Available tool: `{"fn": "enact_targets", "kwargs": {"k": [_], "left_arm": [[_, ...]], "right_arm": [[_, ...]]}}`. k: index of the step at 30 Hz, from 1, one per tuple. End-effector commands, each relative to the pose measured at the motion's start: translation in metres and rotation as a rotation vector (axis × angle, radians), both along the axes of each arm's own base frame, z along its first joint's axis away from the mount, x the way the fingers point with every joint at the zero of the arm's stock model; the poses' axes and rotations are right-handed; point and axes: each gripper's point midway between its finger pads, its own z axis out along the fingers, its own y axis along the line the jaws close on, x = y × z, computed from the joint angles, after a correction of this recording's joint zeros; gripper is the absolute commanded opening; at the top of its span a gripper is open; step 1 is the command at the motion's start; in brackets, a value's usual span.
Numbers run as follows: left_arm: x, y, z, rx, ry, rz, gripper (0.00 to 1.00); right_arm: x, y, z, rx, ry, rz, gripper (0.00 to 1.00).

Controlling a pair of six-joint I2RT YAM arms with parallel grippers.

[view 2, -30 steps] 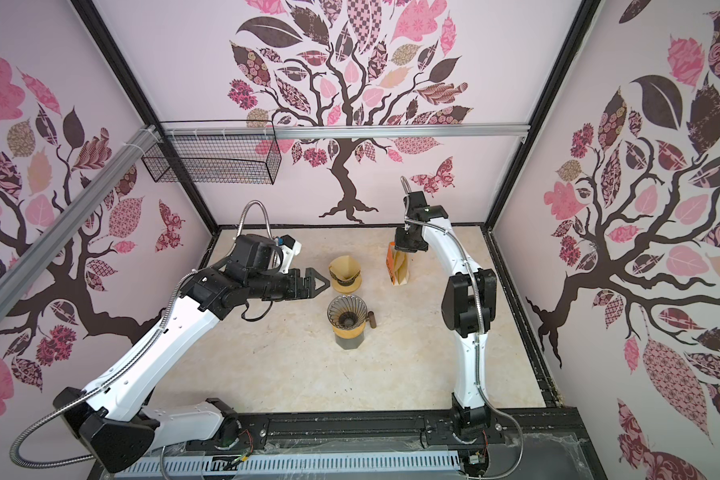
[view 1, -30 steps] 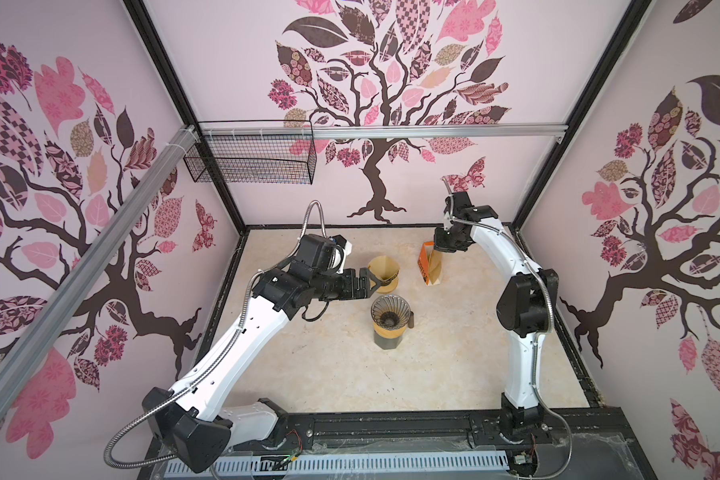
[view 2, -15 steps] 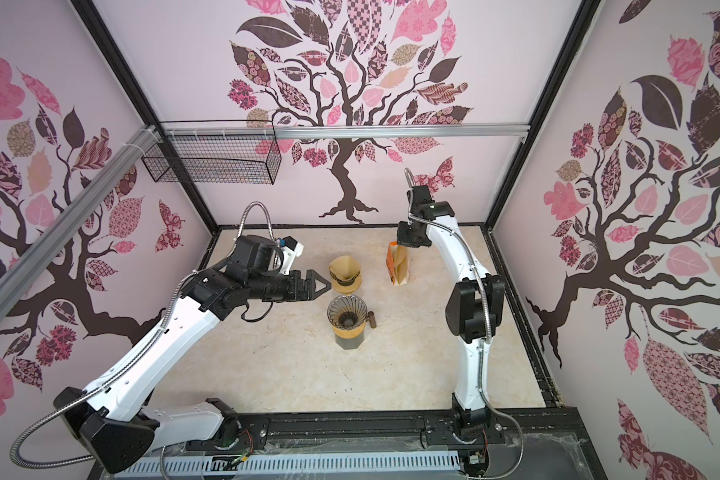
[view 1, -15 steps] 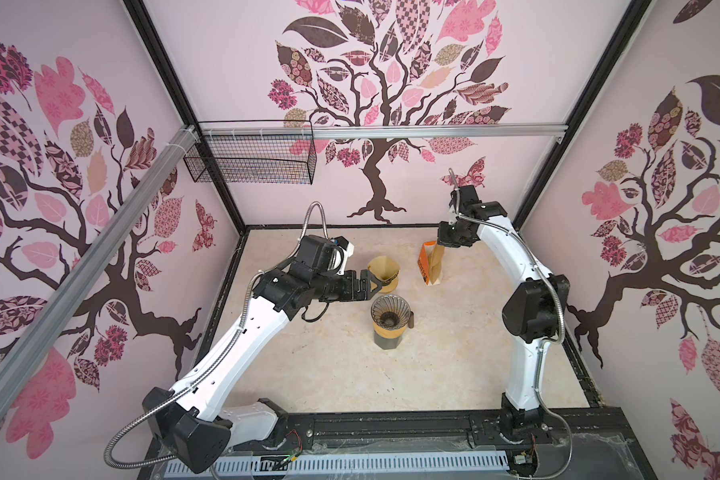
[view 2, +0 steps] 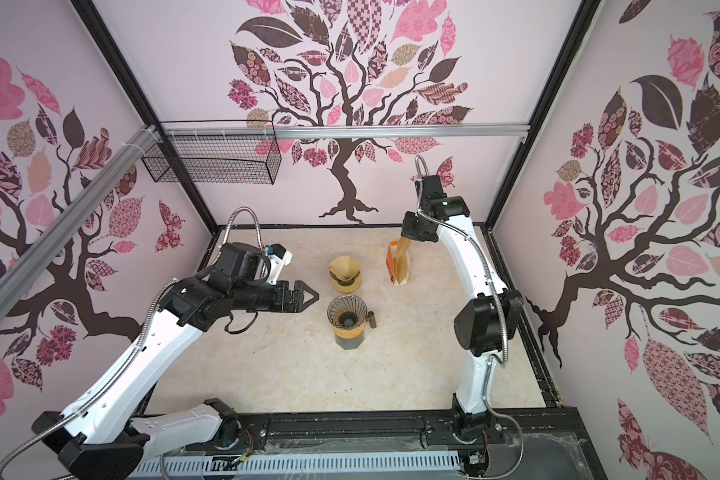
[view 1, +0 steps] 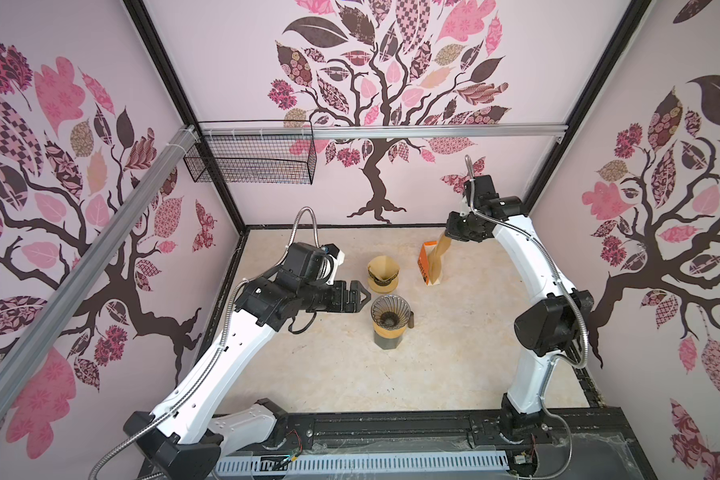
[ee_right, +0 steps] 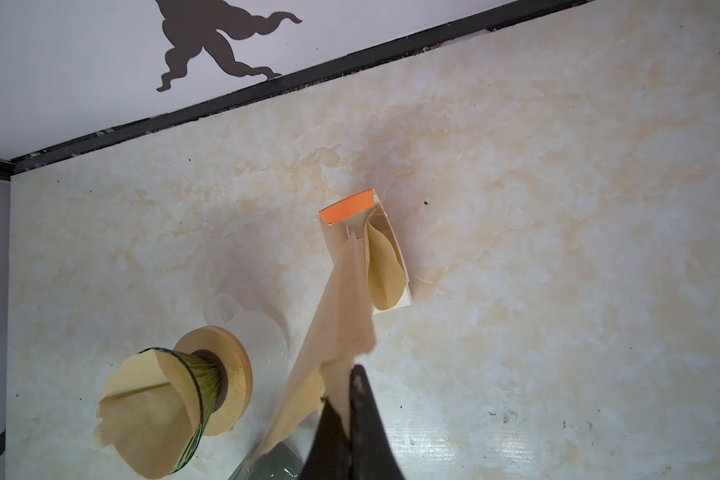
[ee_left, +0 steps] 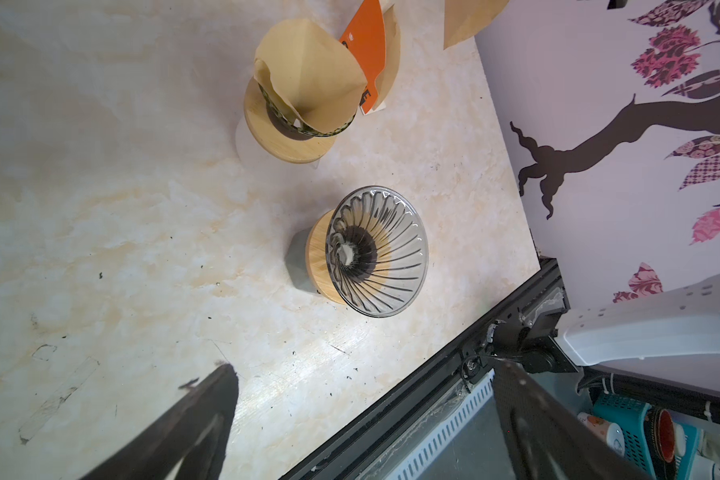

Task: Place the coffee filter in the dripper
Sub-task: 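Lift the brown filter higher with the right gripper, clearing the box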

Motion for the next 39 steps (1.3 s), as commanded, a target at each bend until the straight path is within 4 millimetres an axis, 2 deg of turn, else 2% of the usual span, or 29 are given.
{"fn": "enact_targets", "kwargs": {"k": [1,8,13,19,22,25,31,36,39], "left_arm": [[-0.011,0.006,0.0,-0.004,0.012,0.0,0.98],[-0.022,0.006,0.007,-0.049,0.033,0.005,0.98],[-0.01,0.013,0.015,-0.021,-0.012,0.055,0.98],[0.005,0.007,0.025,-0.068,-0.002,0.121,0.98],[0.011,0.004,0.027,-0.083,0.009,0.142,0.98],[0.017,0.006,0.031,-0.044,0.039,0.171,0.98],[0.031,0.006,0.035,-0.037,0.022,0.211,0.98],[0.039,0.004,0.017,0.051,0.023,0.162,0.98],[0.037,0.003,0.015,0.079,0.034,0.125,0.98]], "right_arm": [[-0.029,-0.009,0.036,0.037,-0.033,-0.053,0.0],[-0.064,-0.01,0.053,0.108,-0.051,-0.079,0.0],[-0.086,-0.009,0.059,0.12,-0.042,-0.048,0.0],[-0.104,0.003,0.063,0.18,-0.013,0.014,0.0],[-0.111,0.012,0.07,0.223,-0.021,0.039,0.0],[-0.119,0.035,0.074,0.264,-0.019,0.114,0.0],[-0.135,0.06,0.071,0.305,0.023,0.211,0.0],[-0.15,0.077,0.07,0.314,0.069,0.296,0.0],[-0.163,0.086,0.068,0.317,0.132,0.331,0.0]]}}
